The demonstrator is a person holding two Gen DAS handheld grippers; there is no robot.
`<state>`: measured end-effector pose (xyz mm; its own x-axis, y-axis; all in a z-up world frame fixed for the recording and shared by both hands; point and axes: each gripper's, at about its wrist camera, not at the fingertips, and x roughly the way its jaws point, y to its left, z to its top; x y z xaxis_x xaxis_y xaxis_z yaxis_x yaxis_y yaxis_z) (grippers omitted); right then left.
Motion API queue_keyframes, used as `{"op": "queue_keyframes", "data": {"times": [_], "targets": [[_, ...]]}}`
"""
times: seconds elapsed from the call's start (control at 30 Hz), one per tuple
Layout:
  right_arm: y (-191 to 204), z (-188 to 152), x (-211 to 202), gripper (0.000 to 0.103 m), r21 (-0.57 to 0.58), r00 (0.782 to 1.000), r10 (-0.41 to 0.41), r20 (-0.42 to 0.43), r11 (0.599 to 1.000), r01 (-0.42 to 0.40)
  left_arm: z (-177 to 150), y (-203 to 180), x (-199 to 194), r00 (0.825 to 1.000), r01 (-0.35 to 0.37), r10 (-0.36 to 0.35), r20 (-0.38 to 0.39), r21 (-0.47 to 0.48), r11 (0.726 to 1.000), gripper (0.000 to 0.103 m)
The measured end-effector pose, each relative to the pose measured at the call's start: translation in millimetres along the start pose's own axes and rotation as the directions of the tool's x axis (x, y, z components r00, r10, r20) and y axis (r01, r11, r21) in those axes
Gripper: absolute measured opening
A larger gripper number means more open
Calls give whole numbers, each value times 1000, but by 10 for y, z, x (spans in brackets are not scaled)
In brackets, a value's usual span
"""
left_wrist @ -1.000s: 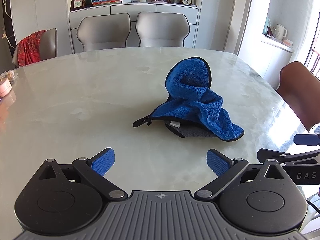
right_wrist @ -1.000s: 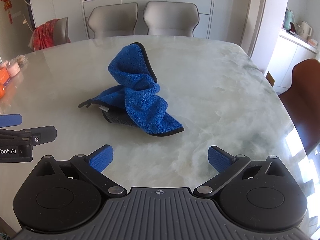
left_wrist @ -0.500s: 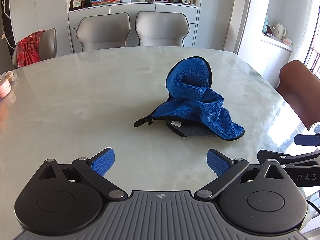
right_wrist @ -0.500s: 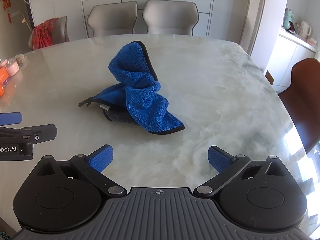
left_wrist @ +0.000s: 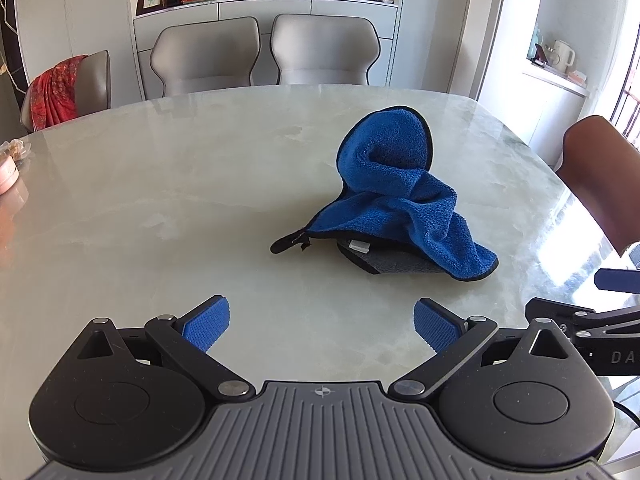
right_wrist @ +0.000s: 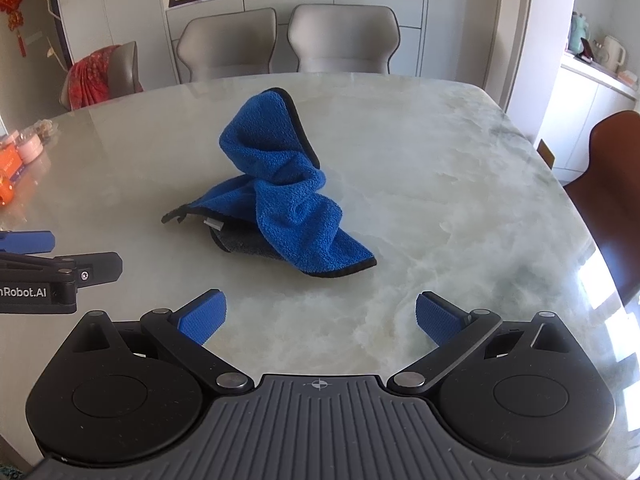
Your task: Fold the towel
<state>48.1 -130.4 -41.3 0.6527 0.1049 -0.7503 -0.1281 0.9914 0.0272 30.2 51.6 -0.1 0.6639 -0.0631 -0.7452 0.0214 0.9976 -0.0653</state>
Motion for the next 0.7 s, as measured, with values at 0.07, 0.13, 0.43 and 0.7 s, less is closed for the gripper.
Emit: {"op": "queue_keyframes", "data": {"times": [0.07, 0.13, 0.43, 0.7], "targets": [[-20, 6, 28, 102, 11, 1000, 8, -5, 1000, -8, 75, -8, 50, 1000, 0, 0, -1, 16, 1000, 101], [-46, 11, 53, 102, 27, 1000, 21, -7, 999, -21, 130, -5, 85, 1000, 10, -10, 1, 30, 1000, 101], [-214, 28, 220, 83, 105, 997, 74, -37, 992, -70, 471, 162, 275, 995, 91, -97, 34, 161, 983, 101], [-312, 37, 381, 80, 159, 997, 67, -47, 986, -58, 846, 169, 451, 970, 200, -234, 62, 340, 919, 101]]}}
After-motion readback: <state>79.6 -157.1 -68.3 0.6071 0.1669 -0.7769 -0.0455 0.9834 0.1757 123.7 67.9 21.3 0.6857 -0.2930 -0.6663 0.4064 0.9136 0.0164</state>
